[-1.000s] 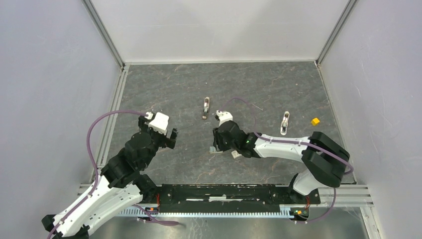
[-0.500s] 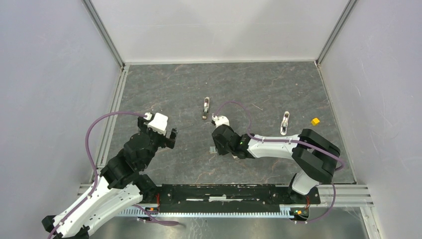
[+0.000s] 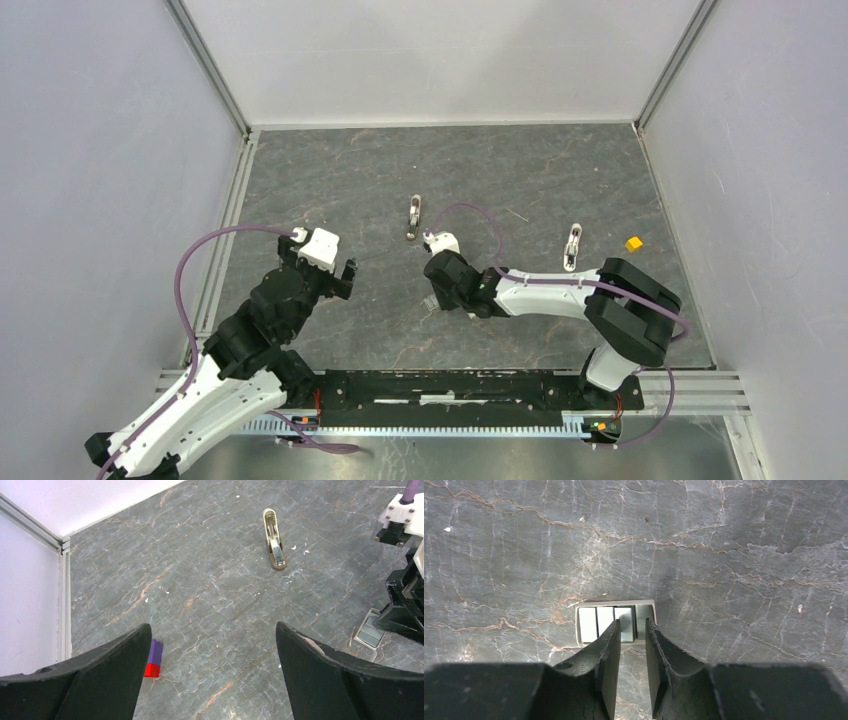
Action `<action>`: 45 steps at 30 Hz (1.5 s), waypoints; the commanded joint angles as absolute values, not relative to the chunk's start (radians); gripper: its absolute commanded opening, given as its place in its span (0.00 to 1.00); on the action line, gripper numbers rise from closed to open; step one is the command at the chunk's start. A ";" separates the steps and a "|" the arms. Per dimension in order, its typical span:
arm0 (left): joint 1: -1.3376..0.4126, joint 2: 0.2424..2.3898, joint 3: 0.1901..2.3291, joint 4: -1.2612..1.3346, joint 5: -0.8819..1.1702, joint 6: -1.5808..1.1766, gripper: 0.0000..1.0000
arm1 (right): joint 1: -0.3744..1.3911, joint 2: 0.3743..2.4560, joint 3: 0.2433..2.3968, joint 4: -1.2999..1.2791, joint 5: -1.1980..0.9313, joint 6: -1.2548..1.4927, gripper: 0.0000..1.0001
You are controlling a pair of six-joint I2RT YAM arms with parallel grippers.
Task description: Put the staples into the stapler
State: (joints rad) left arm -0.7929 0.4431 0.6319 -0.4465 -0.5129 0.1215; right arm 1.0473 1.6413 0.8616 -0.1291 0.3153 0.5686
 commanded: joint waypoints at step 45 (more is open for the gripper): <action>-0.792 0.438 0.621 -0.383 -0.511 0.169 1.00 | 0.973 1.602 0.771 0.064 0.084 0.433 0.33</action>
State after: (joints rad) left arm -0.7929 0.4320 0.6212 -0.4316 -0.5137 0.1246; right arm 0.9833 1.6238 0.7956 0.0143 0.1249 0.4217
